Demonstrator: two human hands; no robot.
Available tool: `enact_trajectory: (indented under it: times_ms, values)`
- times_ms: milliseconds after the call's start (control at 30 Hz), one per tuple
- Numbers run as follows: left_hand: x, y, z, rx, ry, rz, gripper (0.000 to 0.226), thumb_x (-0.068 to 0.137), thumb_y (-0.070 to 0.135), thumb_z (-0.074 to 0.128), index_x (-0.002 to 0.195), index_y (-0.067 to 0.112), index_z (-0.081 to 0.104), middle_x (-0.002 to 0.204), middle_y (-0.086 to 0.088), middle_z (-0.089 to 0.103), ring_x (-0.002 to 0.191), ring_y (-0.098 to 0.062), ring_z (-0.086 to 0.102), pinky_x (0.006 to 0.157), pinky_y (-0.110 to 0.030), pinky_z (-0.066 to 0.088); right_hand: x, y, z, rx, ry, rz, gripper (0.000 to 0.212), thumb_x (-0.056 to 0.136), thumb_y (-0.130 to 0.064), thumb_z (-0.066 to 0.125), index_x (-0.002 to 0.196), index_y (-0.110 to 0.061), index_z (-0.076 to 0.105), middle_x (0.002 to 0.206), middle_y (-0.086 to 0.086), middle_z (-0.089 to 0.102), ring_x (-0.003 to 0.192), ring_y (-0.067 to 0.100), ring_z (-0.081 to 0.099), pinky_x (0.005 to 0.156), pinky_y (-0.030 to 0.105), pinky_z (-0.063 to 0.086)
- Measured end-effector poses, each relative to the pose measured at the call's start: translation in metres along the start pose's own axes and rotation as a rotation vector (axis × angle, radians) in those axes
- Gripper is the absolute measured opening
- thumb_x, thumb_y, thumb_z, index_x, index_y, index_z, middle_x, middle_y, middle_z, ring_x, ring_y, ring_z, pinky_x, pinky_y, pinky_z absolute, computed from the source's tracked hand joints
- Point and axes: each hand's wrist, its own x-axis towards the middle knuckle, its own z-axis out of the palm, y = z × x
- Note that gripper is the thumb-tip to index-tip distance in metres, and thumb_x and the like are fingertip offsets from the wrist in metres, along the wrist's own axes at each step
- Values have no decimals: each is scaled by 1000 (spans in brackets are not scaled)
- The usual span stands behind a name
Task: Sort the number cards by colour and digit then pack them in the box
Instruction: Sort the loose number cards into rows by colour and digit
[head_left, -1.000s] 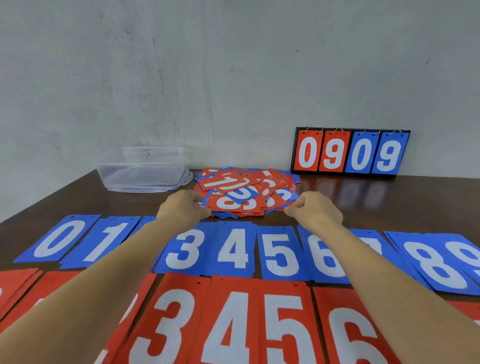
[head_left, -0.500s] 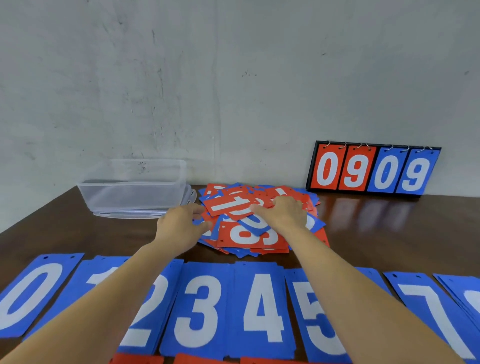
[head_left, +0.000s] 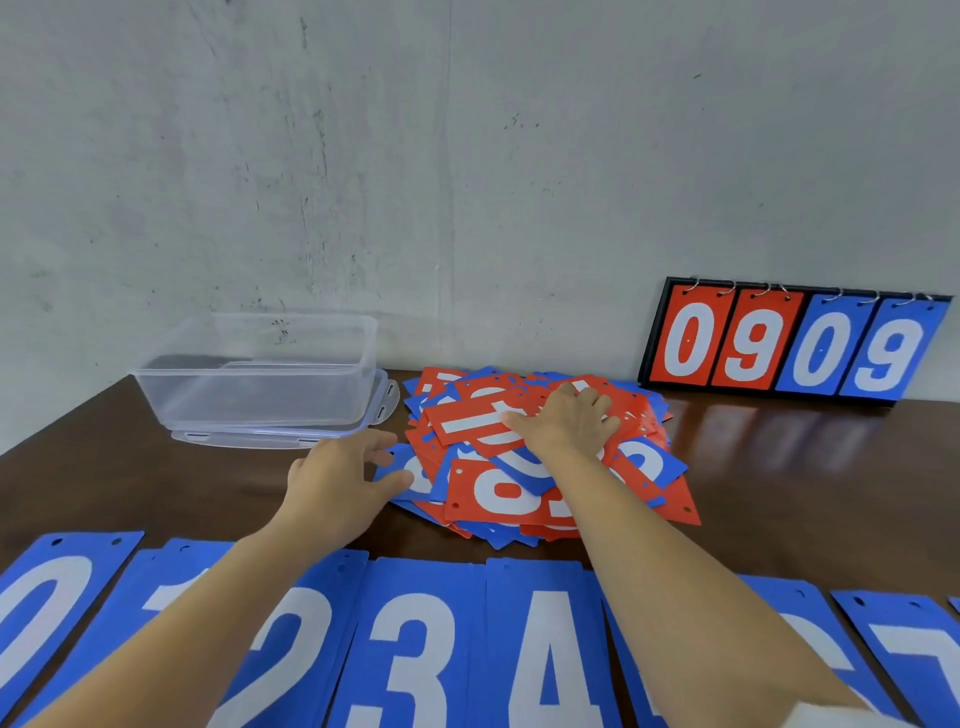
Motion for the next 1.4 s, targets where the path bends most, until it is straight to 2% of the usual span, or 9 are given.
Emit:
enact_trajectory:
  times_ms: [267,367,533,667,867,1033,1167,1267,1400]
  values:
    - [-4,14,-2,47,-24,7,53,86,43,67,134,28,51,121,9,64,114,-14,57,104,-44,43,0,12,-8,313,95,-117,26,90,-22,60,115,-19,54,104,-5,61,102,21,56,96,36,30]
    - [-7,23,-6,14,-6,22,52,86,41,68,133,26,53,122,7,65,113,-14,59,101,-43,46,0,20,-20,599,55,-148,33,86,-11,61,117,-16,52,102,-5,59,100,21,58,96,39,42]
    - [-14,47,-17,-106,112,104,47,88,31,68,131,16,57,128,-1,62,115,-17,57,97,-36,47,-15,22,-67,960,-42,-273,40,82,10,55,112,-16,49,95,-6,54,81,8,58,66,19,50]
    - [-16,71,-28,-164,185,181,59,91,40,62,141,14,45,140,-2,52,132,-24,44,109,-44,37,-37,17,-109,985,-205,-390,43,83,11,57,113,-19,49,97,-5,59,83,10,62,68,22,54]
    - [-31,91,-34,-564,-67,64,19,96,18,58,100,5,72,98,-15,73,91,-29,71,87,-43,56,-75,19,-139,982,-286,-405,46,83,6,65,120,-17,50,106,10,65,82,18,68,62,23,58]
    - [-48,86,-34,-850,-73,-78,8,86,13,71,87,5,70,96,-18,73,93,-35,69,89,-47,55,-108,38,-130,993,-350,-222,33,81,-24,76,105,-6,62,88,5,73,64,10,64,53,18,48]
    - [-61,81,-27,-900,-92,-94,9,82,10,74,86,5,68,97,-18,72,85,-28,65,91,-45,52,-134,46,-115,940,-257,-246,20,83,-12,74,90,3,62,71,9,67,46,5,59,43,15,44]
    - [-69,77,-24,-930,-103,-88,6,90,10,65,85,11,66,84,-8,70,71,-17,62,58,-23,55,-146,51,-114,836,-145,-294,20,84,-7,71,90,10,62,77,12,70,52,11,62,60,27,55]
    - [-79,68,-23,-870,-118,-70,14,95,14,59,96,3,67,101,-17,69,88,-28,60,84,-37,52,-159,64,-116,696,-73,-323,15,87,-6,62,97,5,66,91,15,72,73,26,69,76,44,57]
